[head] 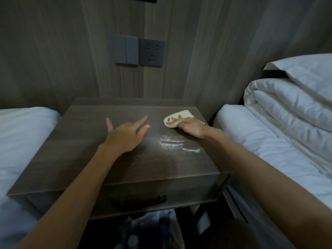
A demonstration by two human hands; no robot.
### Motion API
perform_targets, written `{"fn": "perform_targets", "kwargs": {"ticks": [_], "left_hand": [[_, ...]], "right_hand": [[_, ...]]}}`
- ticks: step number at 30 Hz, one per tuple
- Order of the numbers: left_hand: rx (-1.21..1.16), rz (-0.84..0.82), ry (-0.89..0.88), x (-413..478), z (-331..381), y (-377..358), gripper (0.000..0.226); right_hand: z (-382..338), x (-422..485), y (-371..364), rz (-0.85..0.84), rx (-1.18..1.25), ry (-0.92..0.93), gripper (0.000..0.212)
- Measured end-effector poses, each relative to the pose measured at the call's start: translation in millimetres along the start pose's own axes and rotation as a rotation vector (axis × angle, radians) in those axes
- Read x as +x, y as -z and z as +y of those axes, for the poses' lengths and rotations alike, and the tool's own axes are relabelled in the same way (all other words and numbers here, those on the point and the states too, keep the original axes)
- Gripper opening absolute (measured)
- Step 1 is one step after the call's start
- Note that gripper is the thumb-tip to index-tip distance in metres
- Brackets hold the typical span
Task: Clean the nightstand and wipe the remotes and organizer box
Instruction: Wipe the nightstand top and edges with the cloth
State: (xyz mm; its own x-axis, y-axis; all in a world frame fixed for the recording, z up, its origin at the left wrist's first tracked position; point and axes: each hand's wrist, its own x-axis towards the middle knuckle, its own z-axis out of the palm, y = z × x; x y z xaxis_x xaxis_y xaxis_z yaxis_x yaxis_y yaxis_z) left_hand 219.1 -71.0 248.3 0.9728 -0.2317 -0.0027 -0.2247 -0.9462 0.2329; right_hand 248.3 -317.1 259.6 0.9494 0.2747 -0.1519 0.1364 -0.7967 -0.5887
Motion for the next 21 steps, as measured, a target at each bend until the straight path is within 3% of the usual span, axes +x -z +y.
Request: {"fn": "perform_targets", "kwargs": {"ticks": [8,13,21], "left_hand": [[-0.195,0.114,-0.062,-61,12,4,0.056],[-0.334,0.338,-0.143,-110,14,2,0.051],[-0.334,0.629,-0.243,-172,10,-14,0.044]], "right_hand": [[-24,-88,-18,0.028,-0.069,-0.033,0.037],[-37,-121,-17,0.001,-0.081,0.012,0.034],[-21,-159,4,0.573,0.069,0.151,0.037]]}}
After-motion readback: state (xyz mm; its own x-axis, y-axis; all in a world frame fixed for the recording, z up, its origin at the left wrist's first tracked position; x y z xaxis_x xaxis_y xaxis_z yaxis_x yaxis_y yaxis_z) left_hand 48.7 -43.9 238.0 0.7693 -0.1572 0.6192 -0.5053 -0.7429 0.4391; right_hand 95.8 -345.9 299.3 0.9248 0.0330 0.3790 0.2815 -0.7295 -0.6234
